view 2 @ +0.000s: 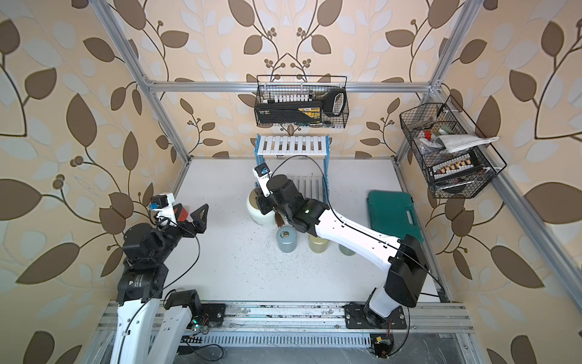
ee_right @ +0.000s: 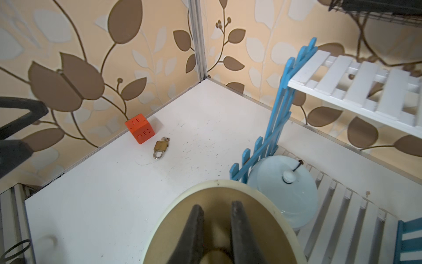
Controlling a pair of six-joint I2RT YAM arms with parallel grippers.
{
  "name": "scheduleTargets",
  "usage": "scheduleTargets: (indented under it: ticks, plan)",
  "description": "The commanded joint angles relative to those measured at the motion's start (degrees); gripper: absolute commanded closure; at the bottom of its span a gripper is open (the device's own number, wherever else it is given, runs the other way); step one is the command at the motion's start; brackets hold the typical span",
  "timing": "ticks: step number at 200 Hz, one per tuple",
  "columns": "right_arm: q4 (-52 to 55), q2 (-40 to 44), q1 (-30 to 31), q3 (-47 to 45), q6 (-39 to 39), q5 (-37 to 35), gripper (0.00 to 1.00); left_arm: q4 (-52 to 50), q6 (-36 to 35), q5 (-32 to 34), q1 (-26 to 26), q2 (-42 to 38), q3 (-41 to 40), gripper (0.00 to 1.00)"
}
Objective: Remove the tea canisters from the shelf
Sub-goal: Place the tea canister at the center of the board.
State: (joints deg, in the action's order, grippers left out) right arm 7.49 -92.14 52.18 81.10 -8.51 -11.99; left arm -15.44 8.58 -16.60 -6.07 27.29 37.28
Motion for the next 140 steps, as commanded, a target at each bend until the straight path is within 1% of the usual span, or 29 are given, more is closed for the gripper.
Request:
scheduleTargets:
  ticks: [1,32,72,124,140]
  plan:
    - [-9.02,-1.1,1.05,4.1,0.56,1.33,1.0,0.41,0.73,1.07,-0.55,0.17,1.67,0.01]
    - [-12.59,-3.7,1.92,3.38,-0.78,3.06,1.0,1.04,0.39,1.34,-0.87,0.17,1.46,0.01]
    - [-15.79,-7.53,2.8,2.75,-0.52,5.56,1.0,1.65,0.15,0.44,-0.85,-0.27,0.96,0.01]
    - [-20.06,-11.78,3.35,0.99,-1.44,9.1,1.0,1.8,0.03,0.82,-0.89,-0.28,0.95,0.01]
    - [-20.93,-12.94,3.38,0.35,-2.06,8.93,1.0,1.33,0.04,1.38,-0.9,-0.26,1.03,0.01]
